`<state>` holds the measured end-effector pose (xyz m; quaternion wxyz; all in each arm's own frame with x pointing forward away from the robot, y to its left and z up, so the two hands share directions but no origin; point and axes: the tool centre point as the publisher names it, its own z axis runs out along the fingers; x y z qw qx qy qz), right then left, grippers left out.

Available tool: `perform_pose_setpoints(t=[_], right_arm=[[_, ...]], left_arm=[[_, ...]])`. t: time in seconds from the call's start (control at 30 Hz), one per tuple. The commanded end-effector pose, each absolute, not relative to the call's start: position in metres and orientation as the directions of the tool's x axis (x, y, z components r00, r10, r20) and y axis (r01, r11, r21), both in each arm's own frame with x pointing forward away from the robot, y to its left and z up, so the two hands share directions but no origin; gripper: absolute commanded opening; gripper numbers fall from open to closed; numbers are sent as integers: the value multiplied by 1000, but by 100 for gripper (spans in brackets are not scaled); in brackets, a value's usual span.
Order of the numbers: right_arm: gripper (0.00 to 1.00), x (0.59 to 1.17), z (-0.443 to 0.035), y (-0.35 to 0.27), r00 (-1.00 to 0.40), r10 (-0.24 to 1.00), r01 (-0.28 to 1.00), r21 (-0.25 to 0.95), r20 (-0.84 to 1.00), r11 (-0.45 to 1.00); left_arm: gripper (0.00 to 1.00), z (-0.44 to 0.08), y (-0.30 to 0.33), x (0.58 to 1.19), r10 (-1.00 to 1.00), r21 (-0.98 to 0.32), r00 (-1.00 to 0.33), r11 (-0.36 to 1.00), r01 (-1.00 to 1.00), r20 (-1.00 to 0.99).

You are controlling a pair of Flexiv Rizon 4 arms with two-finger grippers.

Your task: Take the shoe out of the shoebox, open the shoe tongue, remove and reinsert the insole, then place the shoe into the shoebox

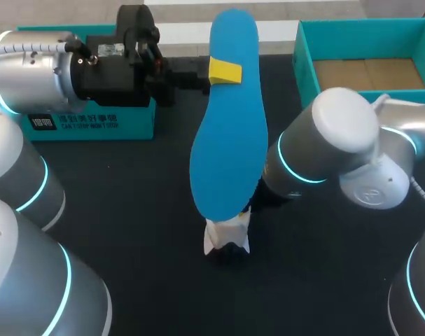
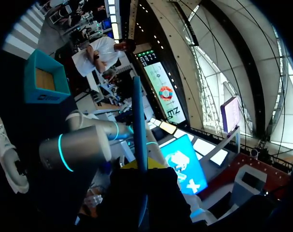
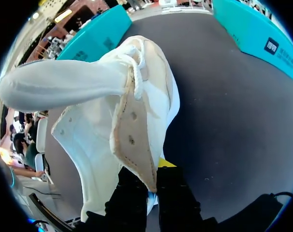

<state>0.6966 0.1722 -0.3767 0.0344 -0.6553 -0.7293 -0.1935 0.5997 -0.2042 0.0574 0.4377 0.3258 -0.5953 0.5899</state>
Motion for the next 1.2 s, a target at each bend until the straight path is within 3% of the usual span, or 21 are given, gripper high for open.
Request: perform_pose_setpoints(t=[0.03, 0.7, 0.73, 0.77, 0.8, 0.83, 1.03, 1.2], right_arm=[[0, 699, -377, 171, -170, 935, 969, 225, 311, 102], [0, 698, -404, 173, -174, 922, 977, 176, 346, 118], [12, 698, -403, 173, -168, 924, 978, 174, 344, 113], [38, 698, -400, 172, -158, 924, 979, 179, 349, 100], [78, 698, -397, 171, -153, 923, 979, 185, 354, 91], [100, 697, -394, 170, -155, 922, 979, 182, 354, 94], [100, 695, -360, 163, -142, 910, 974, 217, 390, 59], [100, 691, -323, 152, -205, 883, 969, 214, 423, 123]], left_arm=[[0, 56, -205, 599, 128, -417, -405, 90, -904, 905], [0, 56, -205, 599, 128, -417, -405, 90, -904, 905], [0, 56, -205, 599, 128, -417, -405, 90, -904, 905], [0, 56, -205, 599, 128, -417, -405, 90, -904, 905], [0, 56, -205, 599, 128, -417, -405, 90, -904, 905], [0, 56, -205, 599, 128, -417, -405, 90, -904, 905], [0, 56, -205, 599, 128, -417, -405, 90, -904, 905], [0, 56, -205, 599, 128, -417, -405, 90, -904, 905]])
